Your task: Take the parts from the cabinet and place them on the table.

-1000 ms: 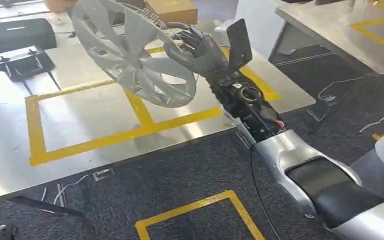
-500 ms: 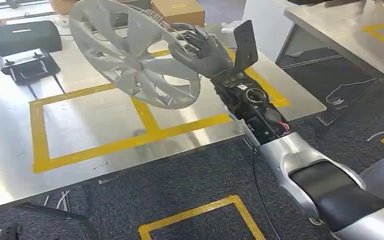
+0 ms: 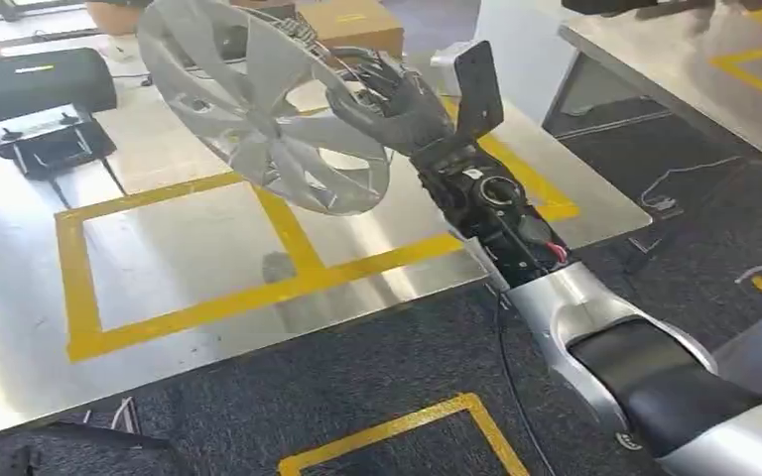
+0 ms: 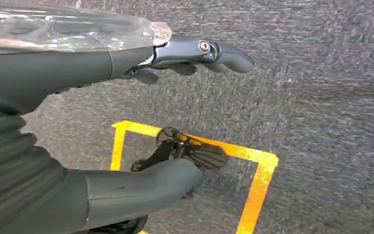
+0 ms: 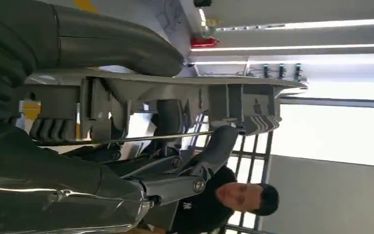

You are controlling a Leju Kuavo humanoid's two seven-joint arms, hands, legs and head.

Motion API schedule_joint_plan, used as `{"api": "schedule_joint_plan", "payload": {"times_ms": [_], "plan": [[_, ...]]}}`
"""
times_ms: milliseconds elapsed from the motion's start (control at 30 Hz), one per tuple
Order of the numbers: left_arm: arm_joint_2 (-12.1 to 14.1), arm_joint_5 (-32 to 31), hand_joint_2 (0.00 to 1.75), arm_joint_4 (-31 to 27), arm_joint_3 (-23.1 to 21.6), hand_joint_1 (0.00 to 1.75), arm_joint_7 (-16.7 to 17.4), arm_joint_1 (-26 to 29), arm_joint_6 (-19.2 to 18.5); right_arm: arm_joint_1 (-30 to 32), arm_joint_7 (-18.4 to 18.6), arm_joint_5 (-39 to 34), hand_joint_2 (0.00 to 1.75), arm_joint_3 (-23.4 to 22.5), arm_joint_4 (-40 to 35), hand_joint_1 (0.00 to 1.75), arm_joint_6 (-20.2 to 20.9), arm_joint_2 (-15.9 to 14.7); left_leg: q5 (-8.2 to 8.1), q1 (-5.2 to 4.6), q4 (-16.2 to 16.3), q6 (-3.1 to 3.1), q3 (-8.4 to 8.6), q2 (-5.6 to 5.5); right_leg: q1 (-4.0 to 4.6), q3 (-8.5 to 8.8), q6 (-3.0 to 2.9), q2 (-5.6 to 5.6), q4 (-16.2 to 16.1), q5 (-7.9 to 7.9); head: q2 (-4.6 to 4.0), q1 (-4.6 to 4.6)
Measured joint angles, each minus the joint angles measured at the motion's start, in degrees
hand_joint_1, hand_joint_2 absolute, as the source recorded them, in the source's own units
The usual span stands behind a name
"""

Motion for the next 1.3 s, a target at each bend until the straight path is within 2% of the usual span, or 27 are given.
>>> {"api": "schedule_joint_plan", "payload": {"times_ms": [33, 67, 100, 133, 167, 200, 233, 267, 300, 333, 367, 400, 433, 500, 533, 567, 833, 1033, 1200, 1300], "plan": [[0.0, -0.05, 1.75, 0.0, 0.0, 0.0, 0.0, 0.02, 0.0, 0.12, 0.02, 0.0, 1.75, -0.07, -0.15, 1.75, 0.0, 0.0, -0.13, 0.29, -0.24, 0.41, 0.47, 0.01, -0.13, -0.36, 0.34, -0.09, 0.28, -0.71, 0.0, 0.0], [0.0, -0.09, 1.75, 0.0, 0.0, 0.0, 0.0, -0.03, 0.0, 0.1, 0.11, 0.02, 1.75, -0.15, -0.22, 1.75, 0.0, -0.09, -0.41, 0.22, -0.26, 0.82, 0.84, 0.0, -0.12, -0.93, 0.42, -0.35, 2.3, -1.68, 0.0, 0.26], [0.0, -0.11, 1.75, 0.0, 0.0, 0.0, -0.02, -0.13, 0.0, -0.02, 0.15, 0.0, 1.75, -0.2, -0.24, 1.75, 0.0, -0.11, -0.62, 0.16, -0.24, 1.14, 1.06, 0.01, -0.04, -2.97, 0.46, -0.44, 6.74, -3.7, 0.0, 0.55], [0.02, -0.13, 1.75, 0.0, 0.0, 0.0, 0.0, -0.15, 0.0, -0.08, 0.13, 0.0, 1.75, -0.2, -0.28, 1.75, 0.04, -0.11, -0.8, 0.04, -0.21, 1.36, 1.18, 0.02, -0.03, -6.07, 0.52, -0.44, 12.62, -5.96, 0.0, 0.77], [0.02, -0.15, 1.75, 0.0, 0.0, 0.0, 0.0, -0.11, 0.0, -0.06, 0.13, 0.0, 1.75, -0.24, -0.28, 1.75, 0.0, -0.11, -0.99, -0.14, -0.18, 1.56, 1.33, 0.02, -0.03, -9.12, 0.5, -0.44, 17.93, -7.4, 0.0, 0.89], [0.0, -0.18, 1.75, 0.0, 0.0, 0.0, 0.0, -0.06, -0.07, 0.05, 0.22, 0.0, 1.75, -0.26, -0.28, 1.75, -0.02, -0.15, -1.22, -0.32, -0.16, 1.63, 1.57, 0.02, 0.0, -11.25, 0.42, -0.44, 21.03, -7.69, 0.0, 0.88], [-0.02, -0.2, 1.75, 0.0, 0.0, 0.0, -0.02, 0.02, -0.09, 0.18, 0.37, 0.06, 1.75, -0.26, -0.26, 1.75, -0.07, -0.22, -1.48, -0.45, -0.16, 1.69, 1.93, -0.02, 0.04, -11.84, 0.21, -0.44, 20.94, -6.47, 0.0, 0.94], [-0.09, -0.2, 1.75, 0.0, 0.0, 0.0, -0.02, 0.06, -0.18, 0.31, 0.48, 0.22, 1.75, -0.26, -0.26, 1.75, -0.07, -0.28, -1.78, -0.56, -0.15, 1.7, 2.39, -0.15, 0.15, -11.2, -0.14, -0.43, 18.28, -3.82, 0.0, 0.96], [-0.13, -0.22, 1.75, 0.0, 0.0, 0.0, 0.0, 0.08, -0.2, 0.33, 0.5, 0.31, 1.75, -0.31, -0.26, 1.75, -0.11, -0.46, -2.09, -0.65, -0.16, 1.64, 2.97, -0.34, 0.5, -9.35, -0.63, -0.43, 13.26, -0.21, 0.0, 1.09], [-0.2, -0.24, 1.75, 0.0, 0.0, 0.0, 0.0, 0.06, -0.18, 0.17, 0.48, 0.57, 1.75, -0.33, -0.26, 1.75, -0.18, -0.55, -2.48, -0.78, -0.18, 1.56, 3.65, -0.49, 0.77, -6.94, -1.37, -0.36, 6.87, 3.64, 0.0, 1.31], [-0.39, -0.29, 1.75, 0.0, 0.0, 0.0, 0.0, 0.12, -0.18, -0.05, 0.44, 0.81, 1.75, -0.35, -0.2, 1.75, -0.26, -0.59, -2.81, -0.7, -0.38, 1.46, 3.75, -0.47, 1.02, -5.4, -2.09, -0.36, 3.72, 4.44, 0.0, 1.33], [-0.48, -0.33, 1.75, 0.0, 0.0, 0.0, 0.0, -0.02, -0.18, -0.48, 0.26, 1.03, 1.75, -0.44, -0.11, 1.75, -0.42, -0.61, -2.8, -1.25, -0.02, 1.18, 3.63, -0.55, 1.14, -4.76, -2.07, -0.47, 2.86, 4.54, 0.0, 0.59], [-0.37, -0.37, 1.75, 0.0, 0.0, 0.0, 0.04, -0.04, -0.15, -0.92, 0.04, 1.4, 1.75, -0.46, -0.02, 1.75, -0.59, -0.61, -2.76, -0.89, -0.01, 0.99, 3.32, -0.53, 1.2, -4.38, -2.09, -0.47, 2.2, 3.9, 0.0, 0.94], [-0.39, -0.57, 1.75, 0.0, 0.0, 0.0, 0.11, -0.01, -0.15, -1.35, -0.44, 2.52, 1.75, -0.68, 0.2, 1.75, -1.01, -0.61, -2.7, -0.95, -0.25, 0.56, 3.31, -0.4, 1.25, -4.14, -2.27, -0.41, 1.3, 3.36, 0.02, 0.89], [-0.46, -0.75, 1.75, 0.02, 0.0, 0.0, 0.11, -0.05, -0.15, -1.5, -0.59, 3.35, 1.75, -0.77, 0.44, 1.75, -1.6, -0.72, -2.71, -1.28, -0.01, 0.98, 3.15, -0.42, 0.89, -4.06, -1.41, -0.41, 0.97, 3.32, 0.0, 0.83], [-0.55, -0.92, 1.75, 0.02, 0.0, 0.0, 0.11, -0.08, -0.15, -1.67, -0.77, 4.64, 1.75, -0.85, 0.81, 1.75, -2.67, -0.96, -2.72, -1.1, -0.07, 1.09, 3.16, -0.36, 0.96, -4.12, -1.35, -0.26, 0.94, 3.36, 0.02, 0.74], [-0.55, -1.86, 1.75, 0.02, 0.0, 0.0, -0.09, -0.32, 0.26, -3.33, -2.54, 12.23, 1.75, -1.22, 3.98, 1.75, -7.29, -2.23, -2.48, -1.02, -0.87, 0.73, 3.5, -0.17, 1.13, -4.18, -1.69, -0.1, 0.95, 3.32, 0.02, 0.61], [-0.7, -2.36, 1.75, 0.02, 0.0, 0.0, -0.46, -0.46, 0.72, -5.59, -4.7, 24.6, 1.75, -1.31, 8.62, 1.75, -13.46, -3.58, -2.4, -1.01, -0.92, 0.57, 3.51, -0.18, 1.13, -4.16, -1.77, -0.15, 0.98, 3.36, 0.0, 0.63], [-0.92, -2.54, 1.75, 0.02, 0.0, 0.0, -0.72, -0.54, 0.9, -6.97, -5.01, 27.64, 1.75, -1.55, 11.91, 1.75, -15.08, -4.26, -2.4, -1.02, -0.91, 0.56, 3.51, -0.18, 0.97, -4.14, -1.76, -0.15, 0.97, 3.38, 0.0, 0.63], [-0.96, -2.76, 1.75, 0.02, 0.0, 0.0, -1.16, -0.58, 1.59, -8.01, -4.7, 35.05, 1.75, -1.55, 14.26, 1.75, -19.29, -4.7, -2.4, -1.03, -0.88, 0.57, 3.5, -0.19, 0.93, -4.13, -1.75, -0.19, 0.96, 3.38, 0.0, 0.63]]}}
